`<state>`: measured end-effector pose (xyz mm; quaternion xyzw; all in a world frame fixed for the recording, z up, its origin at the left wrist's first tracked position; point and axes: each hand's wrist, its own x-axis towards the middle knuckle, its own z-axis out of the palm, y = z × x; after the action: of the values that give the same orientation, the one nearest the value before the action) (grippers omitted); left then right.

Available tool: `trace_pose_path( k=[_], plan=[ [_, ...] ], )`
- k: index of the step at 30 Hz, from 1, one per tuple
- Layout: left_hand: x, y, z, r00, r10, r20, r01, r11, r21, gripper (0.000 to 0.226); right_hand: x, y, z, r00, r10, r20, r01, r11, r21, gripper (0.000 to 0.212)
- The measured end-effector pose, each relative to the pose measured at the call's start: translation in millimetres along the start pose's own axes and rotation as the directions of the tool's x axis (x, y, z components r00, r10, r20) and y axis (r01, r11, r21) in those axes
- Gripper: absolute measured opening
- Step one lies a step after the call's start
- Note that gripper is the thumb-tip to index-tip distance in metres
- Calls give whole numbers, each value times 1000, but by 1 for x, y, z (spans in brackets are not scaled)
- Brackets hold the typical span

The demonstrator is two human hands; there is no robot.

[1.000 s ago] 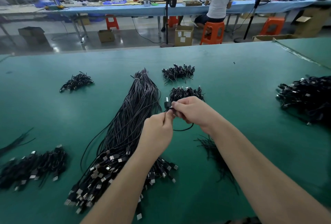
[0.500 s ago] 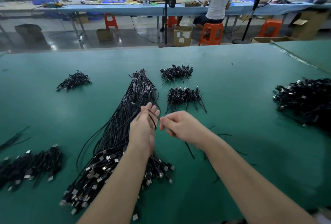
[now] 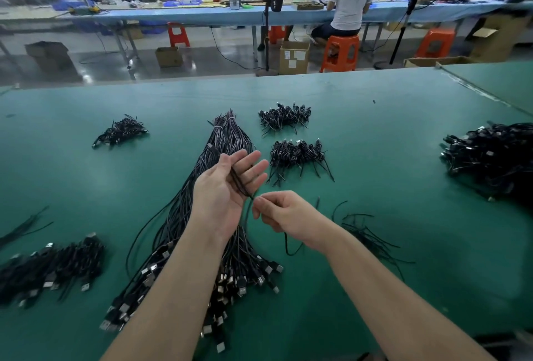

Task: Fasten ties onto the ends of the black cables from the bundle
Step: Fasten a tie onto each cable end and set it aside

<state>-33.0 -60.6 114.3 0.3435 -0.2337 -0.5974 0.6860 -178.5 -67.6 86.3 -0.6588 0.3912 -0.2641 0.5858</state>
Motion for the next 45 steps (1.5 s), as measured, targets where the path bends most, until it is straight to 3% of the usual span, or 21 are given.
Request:
trace_pose_path(
  k=[4,7,10,13,15,16,19,22,25,28,34,37,45],
  plan=[
    [-1,2,-2,999,2,44,-5,998,69,40,-2,-1,-1,999,-7,49,7,1000,-2,37],
    [-3,13,-12,978,-24,208,0,994,113,42,-2,-7,-12,997,11,74,-14,999,46,41],
    [-7,31,-29,858,-148,491,8,961,276,40,1,-15,-31,998,60,-25,-55,981,187,48],
    [-12,33,-37,741,-361,566,29,859,510,44,9,-26,-41,996,69,-61,-55,979,197,53],
    [-15,24,-35,733,-436,522,26,785,619,39,15,-34,-39,998,55,-16,-52,986,160,55],
    [-15,18,-33,764,-423,487,21,771,637,35,16,-39,-37,999,50,3,-50,989,142,54],
    [-10,1,-31,917,-216,336,-14,823,567,35,18,-50,-35,999,43,10,-44,996,75,43],
    [-6,-10,-31,985,-42,165,-51,850,524,34,16,-60,-34,999,32,6,-31,998,-63,38],
    [-8,-17,-28,991,20,129,-73,904,421,35,14,-63,-24,999,11,30,-5,984,-178,38],
    [-8,-15,-18,997,70,-25,-60,959,275,34,13,-62,-16,999,-27,28,33,975,-222,39],
    [-5,-7,3,986,51,-160,-47,999,23,34,14,-52,-6,998,-55,19,58,951,-303,40],
    [-2,-4,11,983,41,-178,-57,995,-84,36,14,-47,-5,998,-64,8,64,959,-276,40],
    [2,1,7,986,65,-153,-87,986,-143,28,9,-39,-7,997,2,73,11,985,-173,35]
  ],
)
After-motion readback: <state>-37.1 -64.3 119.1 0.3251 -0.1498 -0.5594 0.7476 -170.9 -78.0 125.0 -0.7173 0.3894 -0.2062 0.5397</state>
